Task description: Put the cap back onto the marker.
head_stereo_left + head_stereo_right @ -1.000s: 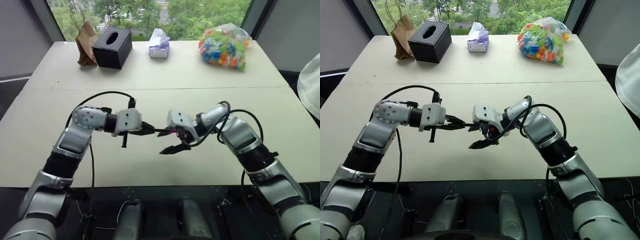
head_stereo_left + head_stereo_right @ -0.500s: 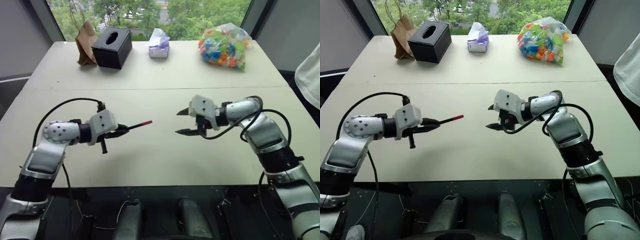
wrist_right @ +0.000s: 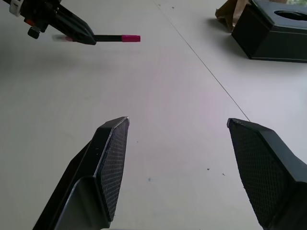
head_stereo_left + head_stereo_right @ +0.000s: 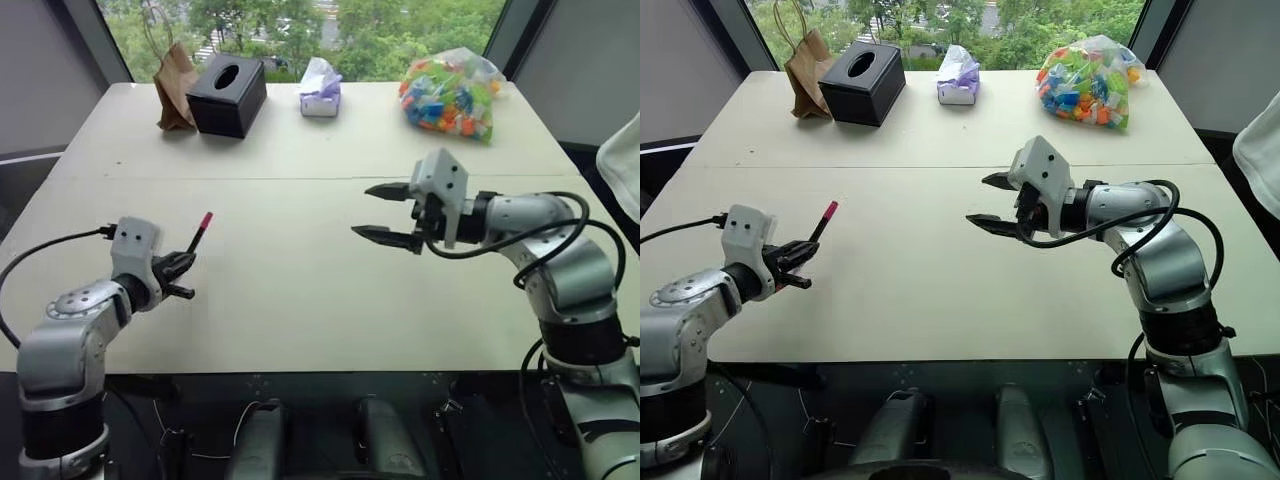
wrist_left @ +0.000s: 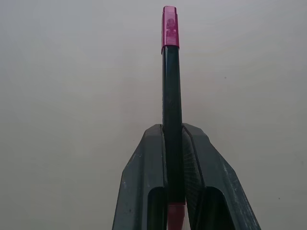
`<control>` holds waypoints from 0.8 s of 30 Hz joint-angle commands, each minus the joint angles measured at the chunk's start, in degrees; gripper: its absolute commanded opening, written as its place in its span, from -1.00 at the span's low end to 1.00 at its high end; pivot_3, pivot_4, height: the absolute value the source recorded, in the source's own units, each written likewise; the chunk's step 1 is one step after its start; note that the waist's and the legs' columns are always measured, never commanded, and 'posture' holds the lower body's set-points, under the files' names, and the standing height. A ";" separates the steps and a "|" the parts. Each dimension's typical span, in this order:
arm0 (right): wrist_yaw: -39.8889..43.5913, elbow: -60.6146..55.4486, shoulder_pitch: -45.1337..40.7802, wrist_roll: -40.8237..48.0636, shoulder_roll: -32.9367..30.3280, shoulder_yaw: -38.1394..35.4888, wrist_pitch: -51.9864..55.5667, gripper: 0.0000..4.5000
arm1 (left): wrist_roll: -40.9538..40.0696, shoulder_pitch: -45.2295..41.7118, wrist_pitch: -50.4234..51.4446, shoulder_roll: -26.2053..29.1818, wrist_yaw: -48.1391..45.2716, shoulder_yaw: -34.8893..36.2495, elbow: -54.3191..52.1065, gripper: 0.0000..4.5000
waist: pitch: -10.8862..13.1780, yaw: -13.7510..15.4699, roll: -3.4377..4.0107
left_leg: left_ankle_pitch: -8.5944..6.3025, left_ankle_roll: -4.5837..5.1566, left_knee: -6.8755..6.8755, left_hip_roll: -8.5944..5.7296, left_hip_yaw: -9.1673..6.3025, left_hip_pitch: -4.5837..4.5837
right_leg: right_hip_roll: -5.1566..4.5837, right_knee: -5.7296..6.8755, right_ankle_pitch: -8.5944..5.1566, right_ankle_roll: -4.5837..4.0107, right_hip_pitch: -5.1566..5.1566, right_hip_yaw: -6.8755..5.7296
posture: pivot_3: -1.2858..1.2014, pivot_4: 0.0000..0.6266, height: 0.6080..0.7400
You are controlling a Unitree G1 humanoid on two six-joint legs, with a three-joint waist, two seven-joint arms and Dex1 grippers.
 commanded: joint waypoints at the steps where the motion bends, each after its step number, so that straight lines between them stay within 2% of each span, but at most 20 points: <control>1: -1.28 -3.28 0.50 1.68 -0.63 -1.43 0.56 0.49 | 0.29 -0.50 0.81 -0.49 3.65 2.14 1.57 -1.00 | 0.00 0.00 0.00 | 0.00 0.00 0.00 -0.01 0.00 0.01 | -0.01 0.00 0.00 0.00 0.01 0.01 | 0.03 -0.52 1.00; 7: -2.78 -5.02 1.08 3.05 -1.34 -1.69 1.54 0.49 | -0.43 0.18 0.21 -0.16 5.20 1.13 4.47 -1.00 | 0.00 -0.01 0.00 | 0.00 -0.01 -0.01 -0.03 0.01 0.00 | -0.02 -0.02 0.00 -0.01 0.00 0.01 | 0.03 -0.52 1.00; 8: -2.98 -5.15 1.11 3.25 -1.53 -1.79 1.60 0.52 | -0.54 0.42 0.03 -0.10 5.24 0.98 4.58 -0.57 | 0.00 -0.01 0.00 | 0.00 -0.01 -0.01 -0.02 0.01 0.00 | -0.02 -0.02 0.00 -0.02 0.00 0.01 | 0.03 -0.52 1.00; 9: -3.15 -5.29 1.17 3.37 -1.75 -1.84 1.61 0.52 | -0.78 0.57 0.05 -0.16 5.27 1.04 4.61 -0.44 | 0.00 -0.01 0.00 | 0.00 -0.01 -0.01 -0.02 0.01 0.01 | -0.02 -0.02 0.00 -0.02 0.00 0.01 | 0.03 -0.52 1.00; 10: -3.27 -5.37 1.23 3.47 -1.95 -1.86 1.59 0.52 | -1.04 0.66 0.08 -0.27 5.35 1.16 4.60 -0.22 | 0.00 0.00 0.00 | 0.00 -0.01 -0.01 -0.02 0.01 0.01 | -0.03 -0.02 0.00 -0.02 0.00 0.01 | 0.03 -0.52 1.00; 15: -3.54 -5.54 1.40 4.07 -2.82 -1.72 1.26 0.52 | -2.09 0.81 -0.51 -0.72 5.99 1.57 3.52 0.95 | 0.00 -0.02 0.00 | -0.01 -0.01 -0.02 0.01 0.01 0.01 | -0.04 -0.02 0.00 -0.02 0.00 0.01 | 0.03 -0.52 1.00; 18: -2.06 -5.15 0.15 5.14 -3.99 -2.05 1.15 0.52 | -3.09 0.17 -0.01 -1.73 7.65 3.46 0.46 0.98 | 0.00 -0.07 0.00 | -0.01 -0.01 -0.02 0.01 0.02 0.01 | -0.03 -0.02 0.00 -0.03 0.00 0.01 | 0.03 -0.52 1.00; 24: 3.72 -1.27 -6.06 11.29 -5.30 -3.20 1.95 0.52 | -4.98 -1.93 9.82 -6.28 14.75 9.85 -17.96 0.98 | -0.01 0.00 -0.05 | -0.01 -0.01 -0.01 0.03 0.02 -0.03 | -0.09 -0.09 0.01 -0.01 0.01 0.02 | 0.03 -0.52 1.00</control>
